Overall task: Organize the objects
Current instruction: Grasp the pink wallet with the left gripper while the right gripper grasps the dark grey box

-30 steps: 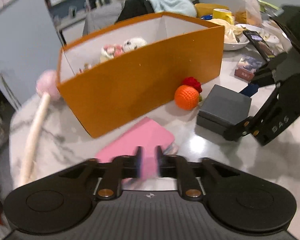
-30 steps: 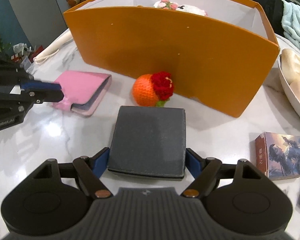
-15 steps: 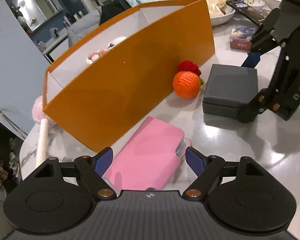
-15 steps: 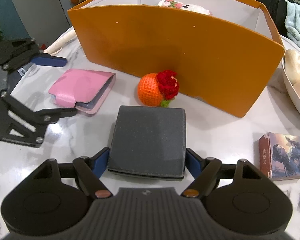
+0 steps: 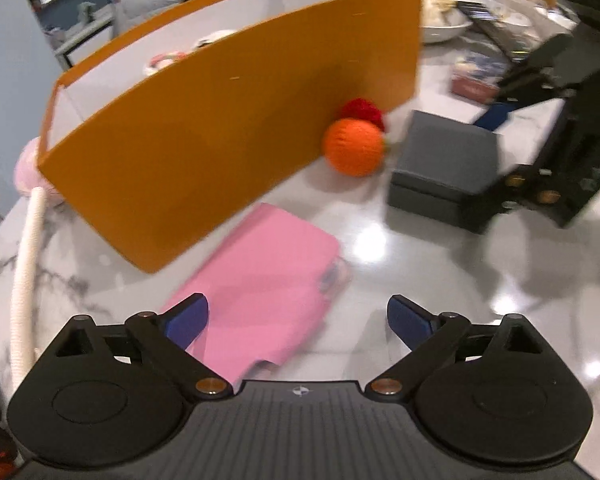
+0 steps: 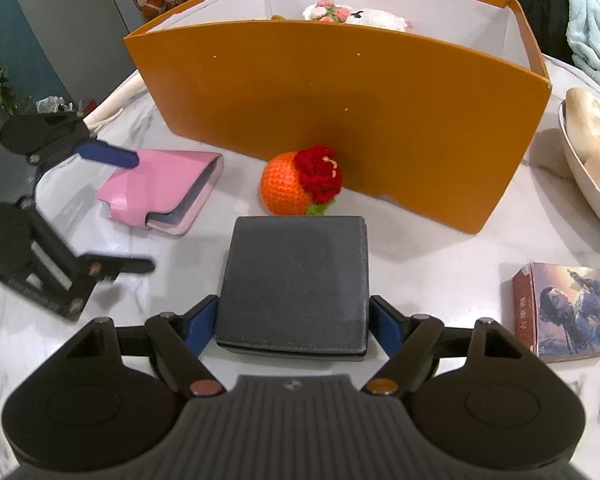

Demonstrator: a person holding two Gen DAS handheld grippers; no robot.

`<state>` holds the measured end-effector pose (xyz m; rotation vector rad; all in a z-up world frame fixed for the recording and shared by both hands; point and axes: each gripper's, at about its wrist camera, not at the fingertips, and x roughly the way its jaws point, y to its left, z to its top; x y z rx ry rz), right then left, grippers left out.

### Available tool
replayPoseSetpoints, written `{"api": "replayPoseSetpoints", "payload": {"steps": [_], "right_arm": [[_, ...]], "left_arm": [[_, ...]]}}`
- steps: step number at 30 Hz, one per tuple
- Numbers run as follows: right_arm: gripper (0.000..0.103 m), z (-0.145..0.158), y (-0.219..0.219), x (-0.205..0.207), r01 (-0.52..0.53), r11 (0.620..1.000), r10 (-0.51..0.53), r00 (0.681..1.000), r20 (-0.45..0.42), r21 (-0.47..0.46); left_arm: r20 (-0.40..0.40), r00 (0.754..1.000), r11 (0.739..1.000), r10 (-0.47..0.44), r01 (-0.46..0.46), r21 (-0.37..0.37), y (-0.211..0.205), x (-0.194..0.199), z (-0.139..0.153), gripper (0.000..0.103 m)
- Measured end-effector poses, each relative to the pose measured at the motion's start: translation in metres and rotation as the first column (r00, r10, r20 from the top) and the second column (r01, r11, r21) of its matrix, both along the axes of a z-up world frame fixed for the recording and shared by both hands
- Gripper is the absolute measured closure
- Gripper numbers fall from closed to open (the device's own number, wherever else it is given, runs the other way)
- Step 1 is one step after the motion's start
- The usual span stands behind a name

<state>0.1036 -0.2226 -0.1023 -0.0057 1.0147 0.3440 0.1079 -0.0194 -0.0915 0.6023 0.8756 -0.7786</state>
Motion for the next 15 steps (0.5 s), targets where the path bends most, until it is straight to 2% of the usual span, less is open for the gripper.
{"api": "replayPoseSetpoints", "payload": {"steps": [3, 4, 5, 6, 7, 9, 12, 15], "right_arm": [[0.022, -0.001, 0.003, 0.000, -0.006, 1.000, 0.006, 1.000, 0.000, -0.005], [0.022, -0.002, 0.003, 0.000, -0.006, 1.000, 0.006, 1.000, 0.001, -0.006], [0.022, -0.002, 0.004, 0.000, -0.004, 1.000, 0.004, 1.000, 0.000, -0.007], [0.022, -0.002, 0.005, 0.000, -0.001, 1.000, 0.001, 1.000, -0.001, -0.008], [0.022, -0.002, 0.006, 0.001, 0.003, 1.000, -0.003, 1.000, -0.004, -0.008], [0.022, -0.002, 0.008, 0.000, 0.004, 1.000, -0.004, 1.000, -0.009, -0.007], [0.022, -0.002, 0.012, -0.001, -0.011, 1.000, 0.011, 1.000, -0.007, -0.014], [0.022, -0.003, 0.012, -0.001, -0.016, 1.000, 0.016, 1.000, -0.004, -0.014]], "left_arm": [[-0.081, 0.996, 0.998, -0.042, 0.038, -0.054, 0.000, -0.009, 0.007, 0.000], [-0.085, 0.994, 0.996, -0.068, 0.062, -0.069, 0.002, -0.013, 0.010, 0.009], [-0.065, 0.995, 0.994, -0.082, 0.078, -0.073, 0.003, -0.016, 0.014, 0.028], [-0.030, 0.997, 0.995, -0.076, 0.074, -0.067, 0.005, -0.018, 0.017, 0.031], [0.001, 0.998, 0.996, -0.059, 0.059, -0.065, 0.007, -0.018, 0.019, 0.028], [0.064, 0.998, 0.996, -0.018, 0.023, -0.081, 0.015, -0.015, 0.024, 0.010], [0.047, 0.999, 0.997, 0.018, -0.014, -0.077, 0.018, -0.007, 0.021, 0.007], [0.003, 1.000, 0.997, -0.018, 0.018, -0.080, 0.013, -0.003, 0.014, 0.007]]}}
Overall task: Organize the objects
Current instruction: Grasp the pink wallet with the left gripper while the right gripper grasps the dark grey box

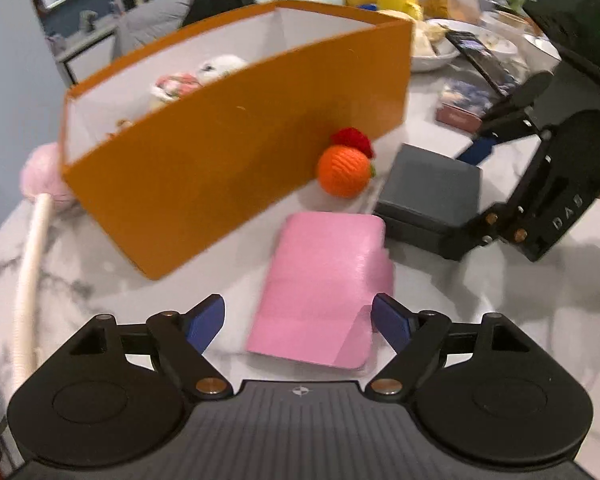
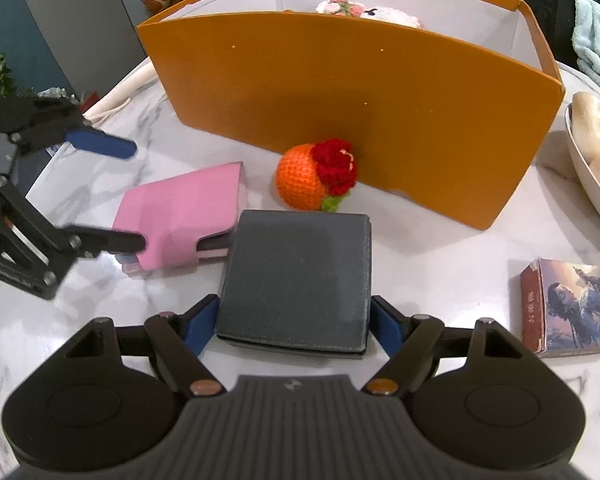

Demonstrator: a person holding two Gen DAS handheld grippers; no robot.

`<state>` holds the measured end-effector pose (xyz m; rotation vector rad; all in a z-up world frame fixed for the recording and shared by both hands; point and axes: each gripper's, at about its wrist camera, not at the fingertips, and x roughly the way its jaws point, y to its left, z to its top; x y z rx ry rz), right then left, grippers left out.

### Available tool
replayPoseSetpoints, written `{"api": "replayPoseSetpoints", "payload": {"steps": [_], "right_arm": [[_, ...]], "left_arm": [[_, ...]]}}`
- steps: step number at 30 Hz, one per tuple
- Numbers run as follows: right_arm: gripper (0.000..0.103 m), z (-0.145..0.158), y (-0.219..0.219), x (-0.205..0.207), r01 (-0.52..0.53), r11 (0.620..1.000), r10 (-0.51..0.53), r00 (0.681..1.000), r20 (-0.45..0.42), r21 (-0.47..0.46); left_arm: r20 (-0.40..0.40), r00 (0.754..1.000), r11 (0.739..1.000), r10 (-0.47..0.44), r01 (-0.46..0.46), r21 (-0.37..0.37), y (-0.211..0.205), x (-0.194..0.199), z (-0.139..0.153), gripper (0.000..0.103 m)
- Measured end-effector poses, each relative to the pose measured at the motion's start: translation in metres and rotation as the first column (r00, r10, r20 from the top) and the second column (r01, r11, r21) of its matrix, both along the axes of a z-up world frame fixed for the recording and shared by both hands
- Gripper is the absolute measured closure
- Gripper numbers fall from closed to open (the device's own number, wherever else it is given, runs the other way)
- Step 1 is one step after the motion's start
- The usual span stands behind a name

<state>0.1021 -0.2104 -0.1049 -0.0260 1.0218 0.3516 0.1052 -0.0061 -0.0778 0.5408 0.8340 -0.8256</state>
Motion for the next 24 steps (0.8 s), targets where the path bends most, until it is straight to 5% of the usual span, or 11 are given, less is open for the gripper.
{"api": "replayPoseSetpoints", "payload": {"steps": [12, 24], "right_arm": [[0.021, -0.002, -0.001, 0.000, -0.017, 1.000, 0.017, 1.000, 0.026, -0.007], [0.024, -0.001, 0.002, 0.001, -0.026, 0.997, 0.030, 0.998, 0.050, -0.069]], "left_arm": [[-0.092, 0.995, 1.000, 0.029, -0.030, -0.009, -0.023, 0.018, -0.022, 0.000], [-0.102, 0.991, 0.996, 0.088, -0.086, 0.020, -0.031, 0.009, -0.019, 0.006]]}}
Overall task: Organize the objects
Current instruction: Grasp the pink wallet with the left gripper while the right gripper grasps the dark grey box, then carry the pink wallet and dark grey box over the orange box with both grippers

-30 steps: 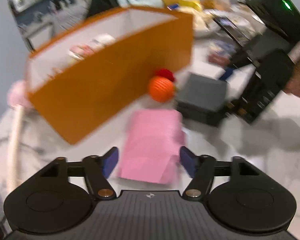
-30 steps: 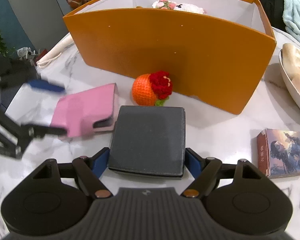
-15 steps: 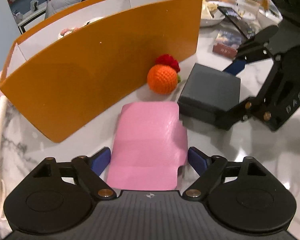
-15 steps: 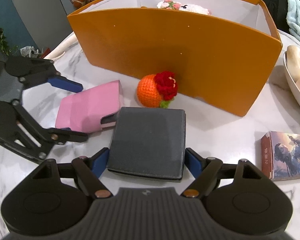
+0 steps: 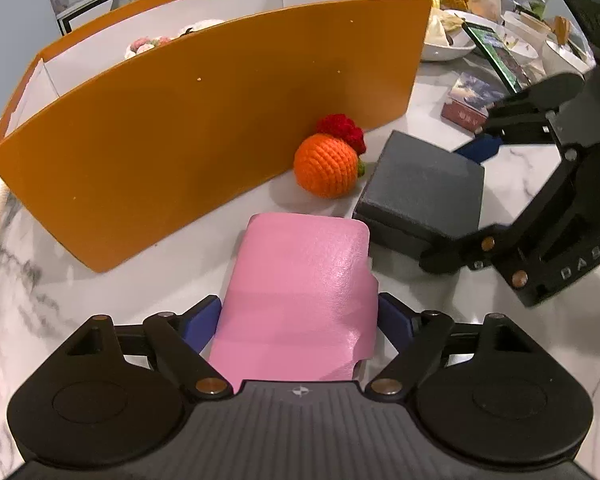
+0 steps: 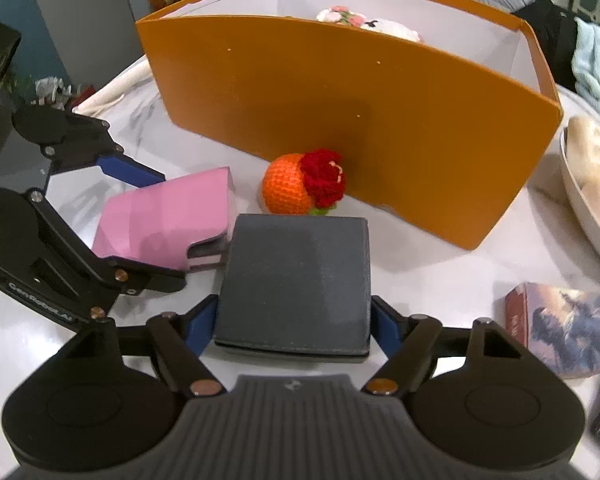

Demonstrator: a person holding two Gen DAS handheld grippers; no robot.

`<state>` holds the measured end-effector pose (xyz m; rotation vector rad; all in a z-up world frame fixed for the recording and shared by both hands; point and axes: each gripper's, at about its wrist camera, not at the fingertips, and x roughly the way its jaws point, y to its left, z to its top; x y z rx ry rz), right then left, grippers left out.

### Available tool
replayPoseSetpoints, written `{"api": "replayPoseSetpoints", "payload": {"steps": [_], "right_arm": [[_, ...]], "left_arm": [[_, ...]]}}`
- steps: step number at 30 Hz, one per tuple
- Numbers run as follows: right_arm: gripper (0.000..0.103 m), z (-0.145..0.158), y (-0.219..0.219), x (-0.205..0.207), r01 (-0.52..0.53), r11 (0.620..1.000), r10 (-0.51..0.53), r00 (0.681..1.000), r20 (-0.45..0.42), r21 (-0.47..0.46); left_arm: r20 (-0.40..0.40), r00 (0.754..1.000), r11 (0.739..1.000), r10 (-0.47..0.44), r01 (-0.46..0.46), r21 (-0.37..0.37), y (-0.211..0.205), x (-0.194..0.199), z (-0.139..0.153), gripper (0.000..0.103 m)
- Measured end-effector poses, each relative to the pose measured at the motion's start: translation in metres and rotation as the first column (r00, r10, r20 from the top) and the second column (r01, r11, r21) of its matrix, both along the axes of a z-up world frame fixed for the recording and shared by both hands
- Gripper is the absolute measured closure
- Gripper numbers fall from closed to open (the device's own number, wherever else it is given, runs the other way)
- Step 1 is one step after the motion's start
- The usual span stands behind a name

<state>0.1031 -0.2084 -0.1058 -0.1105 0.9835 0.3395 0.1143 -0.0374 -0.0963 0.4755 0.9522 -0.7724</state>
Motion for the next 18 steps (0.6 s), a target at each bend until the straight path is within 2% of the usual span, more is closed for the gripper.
{"api": "replayPoseSetpoints", "payload": {"steps": [3, 11, 18], "right_arm": [[0.025, 0.003, 0.000, -0.001, -0.009, 1.000, 0.009, 1.000, 0.000, -0.011], [0.025, 0.020, -0.007, -0.009, -0.013, 0.999, 0.012, 1.000, 0.017, 0.030], [0.025, 0.033, -0.002, -0.020, -0.044, 0.998, 0.042, 0.998, 0.038, 0.053]], "left_arm": [[-0.008, 1.000, 1.000, 0.020, -0.020, -0.005, 0.007, -0.003, 0.003, 0.006], [0.011, 0.997, 0.995, 0.078, -0.077, -0.059, 0.036, -0.017, 0.019, 0.007], [0.024, 0.995, 0.992, 0.098, -0.095, -0.077, 0.051, -0.031, 0.031, 0.008]]}}
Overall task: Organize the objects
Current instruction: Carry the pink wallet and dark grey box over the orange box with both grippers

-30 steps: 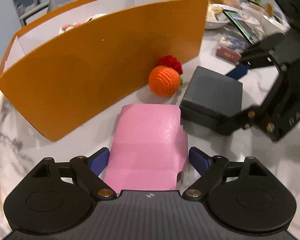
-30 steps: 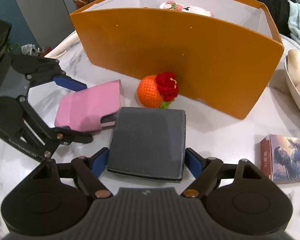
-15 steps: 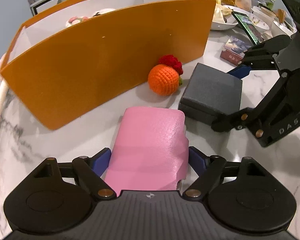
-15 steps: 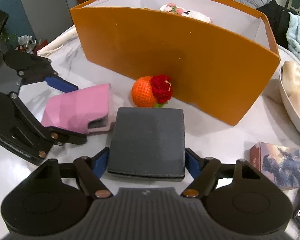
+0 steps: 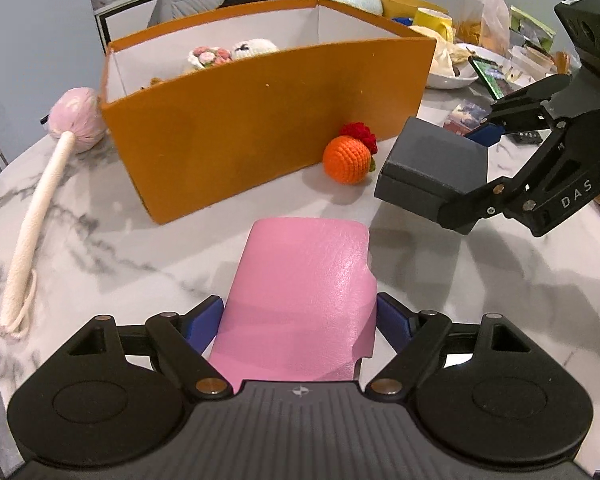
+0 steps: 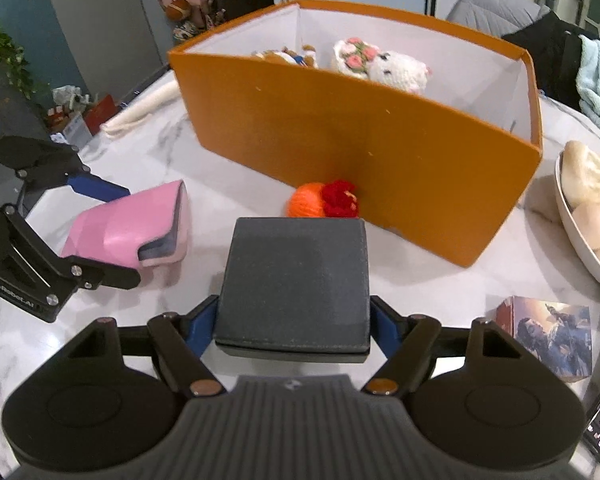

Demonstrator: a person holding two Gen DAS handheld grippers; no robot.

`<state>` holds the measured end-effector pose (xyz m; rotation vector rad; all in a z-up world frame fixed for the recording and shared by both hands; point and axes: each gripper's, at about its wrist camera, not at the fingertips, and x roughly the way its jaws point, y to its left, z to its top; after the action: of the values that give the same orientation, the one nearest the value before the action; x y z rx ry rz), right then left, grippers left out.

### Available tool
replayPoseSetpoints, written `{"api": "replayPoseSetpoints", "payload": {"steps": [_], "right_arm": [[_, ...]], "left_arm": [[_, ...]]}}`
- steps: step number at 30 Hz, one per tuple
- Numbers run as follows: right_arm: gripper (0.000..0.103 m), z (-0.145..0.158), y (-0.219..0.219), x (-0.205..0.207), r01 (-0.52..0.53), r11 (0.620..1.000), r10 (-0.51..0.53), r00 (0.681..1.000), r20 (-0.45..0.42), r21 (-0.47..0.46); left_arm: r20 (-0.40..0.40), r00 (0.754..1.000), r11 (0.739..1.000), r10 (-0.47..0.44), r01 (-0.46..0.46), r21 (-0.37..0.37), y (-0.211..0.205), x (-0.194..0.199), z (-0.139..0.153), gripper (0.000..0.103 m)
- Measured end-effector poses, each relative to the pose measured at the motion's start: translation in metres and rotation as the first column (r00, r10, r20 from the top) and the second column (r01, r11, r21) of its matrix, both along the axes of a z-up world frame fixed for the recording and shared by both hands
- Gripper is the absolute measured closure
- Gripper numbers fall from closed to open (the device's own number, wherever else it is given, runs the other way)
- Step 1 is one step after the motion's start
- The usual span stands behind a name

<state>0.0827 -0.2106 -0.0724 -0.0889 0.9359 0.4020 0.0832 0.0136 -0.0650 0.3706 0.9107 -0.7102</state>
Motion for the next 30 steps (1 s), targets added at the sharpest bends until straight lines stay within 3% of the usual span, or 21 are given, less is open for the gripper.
{"api": "replayPoseSetpoints", "payload": {"steps": [12, 19, 25, 30], "right_arm": [[0.025, 0.045, -0.012, 0.000, 0.021, 0.997, -0.030, 0.994, 0.104, 0.080], [0.025, 0.088, -0.026, 0.018, 0.056, 0.993, -0.078, 0.974, 0.213, 0.109], [0.025, 0.123, -0.044, 0.053, 0.112, 0.983, -0.148, 0.951, 0.273, 0.144], [0.025, 0.127, -0.054, 0.096, 0.170, 0.970, -0.212, 0.940, 0.267, 0.173]], "left_arm": [[0.115, 0.990, 0.983, 0.087, -0.066, -0.168, 0.003, -0.003, 0.058, 0.008], [0.169, 0.968, 0.960, 0.186, -0.142, -0.242, -0.015, 0.025, 0.094, 0.008], [0.207, 0.958, 0.966, 0.198, -0.155, -0.206, -0.046, 0.066, 0.112, 0.008], [0.224, 0.951, 0.968, 0.214, -0.175, -0.182, -0.073, 0.091, 0.111, 0.008]]}}
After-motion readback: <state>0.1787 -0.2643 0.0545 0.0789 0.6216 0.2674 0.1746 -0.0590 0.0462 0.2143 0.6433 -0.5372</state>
